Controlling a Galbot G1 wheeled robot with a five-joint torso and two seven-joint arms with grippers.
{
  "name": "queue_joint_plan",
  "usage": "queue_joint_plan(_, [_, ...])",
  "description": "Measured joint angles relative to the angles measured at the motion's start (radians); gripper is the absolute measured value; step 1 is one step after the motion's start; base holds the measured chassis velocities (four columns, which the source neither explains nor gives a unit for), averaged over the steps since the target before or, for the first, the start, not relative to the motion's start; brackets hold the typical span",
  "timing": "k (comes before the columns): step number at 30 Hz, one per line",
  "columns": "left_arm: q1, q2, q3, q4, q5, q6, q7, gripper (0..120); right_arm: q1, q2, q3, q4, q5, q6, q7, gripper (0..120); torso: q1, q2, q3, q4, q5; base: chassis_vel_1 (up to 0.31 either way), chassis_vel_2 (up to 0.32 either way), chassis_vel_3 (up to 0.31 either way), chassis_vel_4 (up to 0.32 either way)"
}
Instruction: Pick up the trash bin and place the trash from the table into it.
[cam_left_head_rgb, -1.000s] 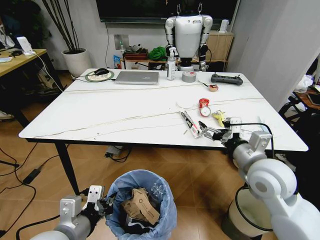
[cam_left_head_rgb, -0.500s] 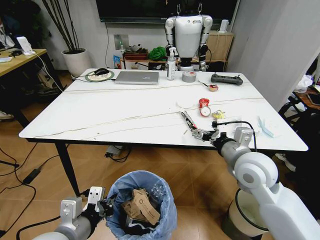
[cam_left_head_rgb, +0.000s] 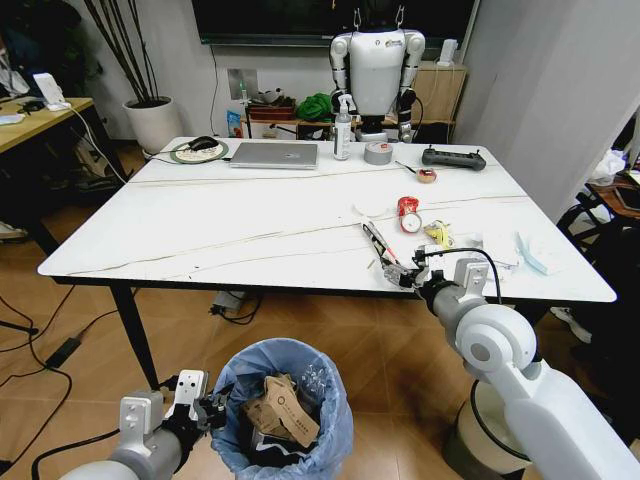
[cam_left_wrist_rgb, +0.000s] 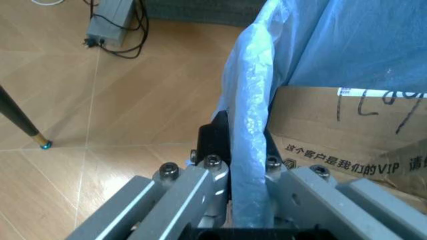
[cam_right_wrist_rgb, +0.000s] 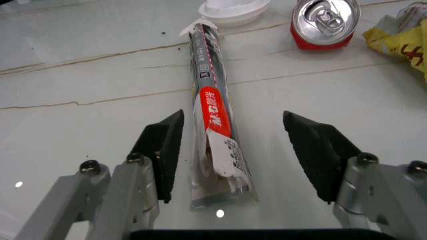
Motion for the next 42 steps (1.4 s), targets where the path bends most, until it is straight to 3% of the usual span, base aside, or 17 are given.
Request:
queue_joint_plan(2, [-0.001,0.001,0.0,0.0,-0.001,0.0,0.0,0,0.0,0.0,0.0,0.0,-0.001,0.001,-0.001,52,0.0,0.0,0.0,0.0,0.0,0.0,0.0,0.0,0.0])
queue_joint_plan(16, [-0.016,0.018,-0.005,0.0,-0.027,0.0,-0.003,0,-0.016,0.003,-0.005,-0.008,-0.052,0.016,-0.053,0,0.0,0.0,0.0,-0.0001,0.0,0.0,0.0,0.0,0.0])
queue_joint_plan(24, [-0.016,0.022,-0.008,0.0,-0.028,0.0,-0.003,0,-0.01,0.004,0.0,-0.004,-0.055,0.027,-0.055,0,0.0,0.0,0.0,0.0001,0.0002,0.0,0.0,0.0,0.0])
queue_joint_plan(26, [-0.015,0.026,-0.014,0.0,-0.03,0.0,-0.004,0,-0.006,-0.017,0.024,0.037,-0.045,0.038,-0.091,0,0.0,0.0,0.0,0.0001,0.0001,0.0,0.0,0.0,0.0])
queue_joint_plan(29, [-0.016,0.025,-0.015,0.0,-0.032,0.0,-0.005,0,-0.034,-0.107,0.084,0.13,-0.036,0.135,-0.341,0,0.0,0.0,0.0,0.0,0.0,0.0,0.0,0.0,0.0])
queue_joint_plan(32, [-0.017,0.022,-0.013,0.0,-0.032,0.0,-0.005,0,-0.054,-0.15,0.095,0.17,-0.012,0.147,-0.401,0,0.0,0.0,0.0,-0.0001,0.0002,0.0,0.0,0.0,0.0])
queue_joint_plan(38, [-0.017,0.017,-0.016,0.0,-0.031,0.0,-0.005,0,-0.125,-0.354,0.122,0.246,-0.007,0.211,-0.639,0,0.0,0.0,0.0,-0.0001,0.0003,0.0,0.0,0.0,0.0])
queue_joint_plan(42, [-0.018,0.017,-0.018,0.0,-0.03,0.0,-0.005,0,-0.126,-0.441,0.135,0.281,-0.006,0.196,-0.752,0,0.0,0.0,0.0,-0.0001,0.0002,0.0,0.0,0.0,0.0])
